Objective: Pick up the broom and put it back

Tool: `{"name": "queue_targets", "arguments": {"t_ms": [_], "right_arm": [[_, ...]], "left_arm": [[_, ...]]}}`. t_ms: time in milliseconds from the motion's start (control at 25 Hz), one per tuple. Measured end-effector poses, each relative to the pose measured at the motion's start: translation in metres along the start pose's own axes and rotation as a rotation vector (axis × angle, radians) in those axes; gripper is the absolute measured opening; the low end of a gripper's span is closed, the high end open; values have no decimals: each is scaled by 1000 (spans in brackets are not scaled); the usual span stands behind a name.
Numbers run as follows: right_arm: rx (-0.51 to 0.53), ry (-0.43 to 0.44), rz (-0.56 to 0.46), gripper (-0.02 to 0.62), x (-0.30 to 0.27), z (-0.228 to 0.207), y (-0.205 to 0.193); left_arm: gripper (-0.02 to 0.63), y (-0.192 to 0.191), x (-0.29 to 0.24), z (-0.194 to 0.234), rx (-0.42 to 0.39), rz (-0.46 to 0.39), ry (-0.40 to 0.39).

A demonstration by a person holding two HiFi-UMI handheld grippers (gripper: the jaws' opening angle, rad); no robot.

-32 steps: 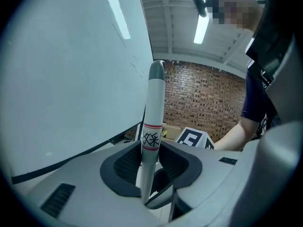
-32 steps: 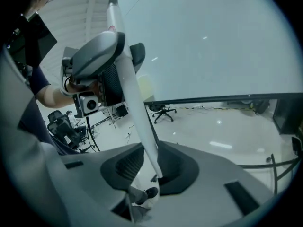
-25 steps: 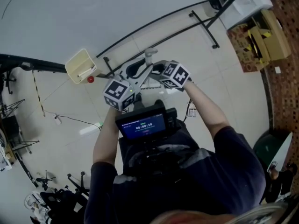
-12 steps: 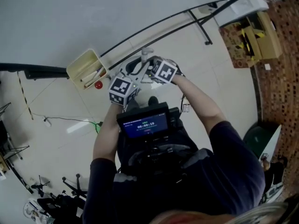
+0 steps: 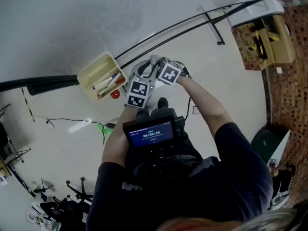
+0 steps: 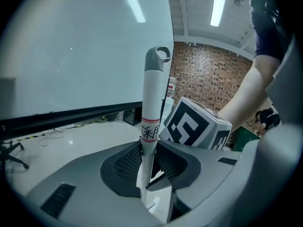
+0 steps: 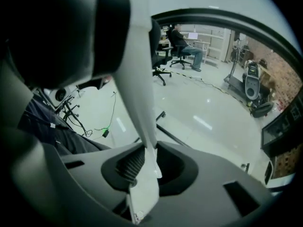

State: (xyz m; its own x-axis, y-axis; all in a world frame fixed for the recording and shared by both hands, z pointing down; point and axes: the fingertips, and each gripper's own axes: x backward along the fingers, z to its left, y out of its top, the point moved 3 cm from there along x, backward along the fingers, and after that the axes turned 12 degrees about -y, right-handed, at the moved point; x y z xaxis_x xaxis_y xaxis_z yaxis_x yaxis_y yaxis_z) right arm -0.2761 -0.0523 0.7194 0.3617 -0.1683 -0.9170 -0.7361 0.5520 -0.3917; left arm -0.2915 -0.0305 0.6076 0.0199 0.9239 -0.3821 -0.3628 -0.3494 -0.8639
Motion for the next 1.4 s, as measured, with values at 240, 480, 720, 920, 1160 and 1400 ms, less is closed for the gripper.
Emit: {"name": "queue_targets", "arguments": {"t_ms": [240,480,720,920,1160,1400], "right_arm": [[40,33,-41,97,-22,-17,7],[22,76,-153,97,-34,-27,17],[-60,36,-267,97,-44,-40,23],[-76,41,-305,97,-52,-40,32],[-93,47,-329,103,-60,-40,30],[-113,-43,-317,207,-60,-46,24]], "left_arm": [[91,-3,-9,23,-16,-45,110],[93,-2,-13,44,-17,-75,193],[120,-21,-5,53,67,-98,237],[120,-45,-9,47,51,-21,215],[120,-66,-8,43,69,51,201],[120,-77,-6,42,81,93,181]]}}
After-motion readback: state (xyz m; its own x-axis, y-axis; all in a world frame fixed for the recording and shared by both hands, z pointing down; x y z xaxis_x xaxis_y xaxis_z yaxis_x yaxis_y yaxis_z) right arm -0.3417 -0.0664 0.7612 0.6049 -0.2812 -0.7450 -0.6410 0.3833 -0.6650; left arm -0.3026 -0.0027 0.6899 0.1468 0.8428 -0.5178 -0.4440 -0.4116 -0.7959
